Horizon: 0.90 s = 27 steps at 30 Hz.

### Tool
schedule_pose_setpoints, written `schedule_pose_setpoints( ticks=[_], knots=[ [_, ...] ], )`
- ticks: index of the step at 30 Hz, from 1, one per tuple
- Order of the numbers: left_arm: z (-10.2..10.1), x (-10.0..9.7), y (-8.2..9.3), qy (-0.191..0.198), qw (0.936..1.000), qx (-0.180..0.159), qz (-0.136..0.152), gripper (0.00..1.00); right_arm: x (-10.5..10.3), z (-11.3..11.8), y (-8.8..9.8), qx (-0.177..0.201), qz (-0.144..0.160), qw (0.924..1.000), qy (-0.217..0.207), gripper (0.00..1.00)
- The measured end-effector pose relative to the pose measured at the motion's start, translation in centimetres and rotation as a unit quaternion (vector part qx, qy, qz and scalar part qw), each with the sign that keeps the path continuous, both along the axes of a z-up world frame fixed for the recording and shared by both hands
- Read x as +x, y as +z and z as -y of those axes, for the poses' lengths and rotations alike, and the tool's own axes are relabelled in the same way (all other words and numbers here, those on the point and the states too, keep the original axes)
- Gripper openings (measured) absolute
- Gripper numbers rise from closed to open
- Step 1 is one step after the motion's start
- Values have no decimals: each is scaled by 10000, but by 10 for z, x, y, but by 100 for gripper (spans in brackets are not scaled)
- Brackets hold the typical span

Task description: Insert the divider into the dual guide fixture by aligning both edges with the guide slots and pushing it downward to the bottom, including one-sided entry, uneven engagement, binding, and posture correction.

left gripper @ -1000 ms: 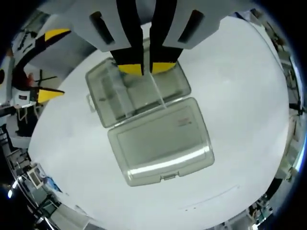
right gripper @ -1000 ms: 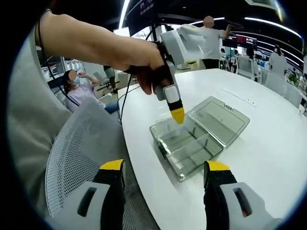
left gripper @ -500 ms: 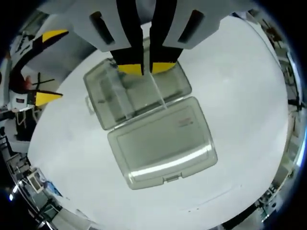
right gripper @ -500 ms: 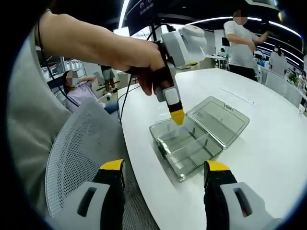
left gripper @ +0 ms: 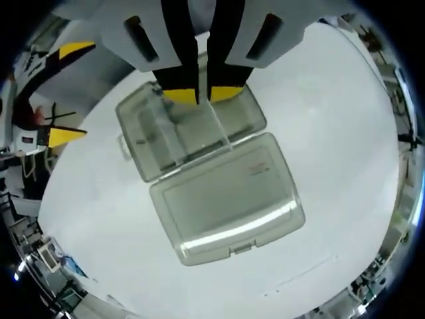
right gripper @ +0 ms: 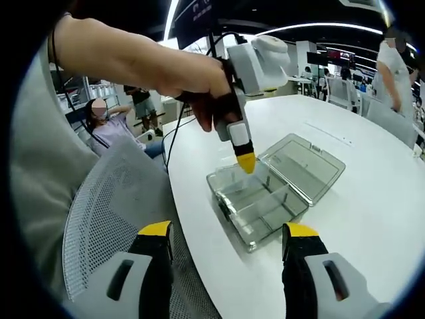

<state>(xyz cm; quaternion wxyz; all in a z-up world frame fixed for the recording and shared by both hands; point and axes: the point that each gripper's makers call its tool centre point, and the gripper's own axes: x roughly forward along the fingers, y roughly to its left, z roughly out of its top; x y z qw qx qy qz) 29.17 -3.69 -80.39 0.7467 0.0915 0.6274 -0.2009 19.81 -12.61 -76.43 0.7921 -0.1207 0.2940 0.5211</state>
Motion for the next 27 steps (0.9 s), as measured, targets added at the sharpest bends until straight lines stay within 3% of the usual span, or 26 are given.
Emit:
schedule_pose_setpoints(
  ticks=[27],
  knots=[
    [-3,2,-5,-65,10000,6,-26,0,0,1,-2,-20,-23,10000,-15,63]
  ],
)
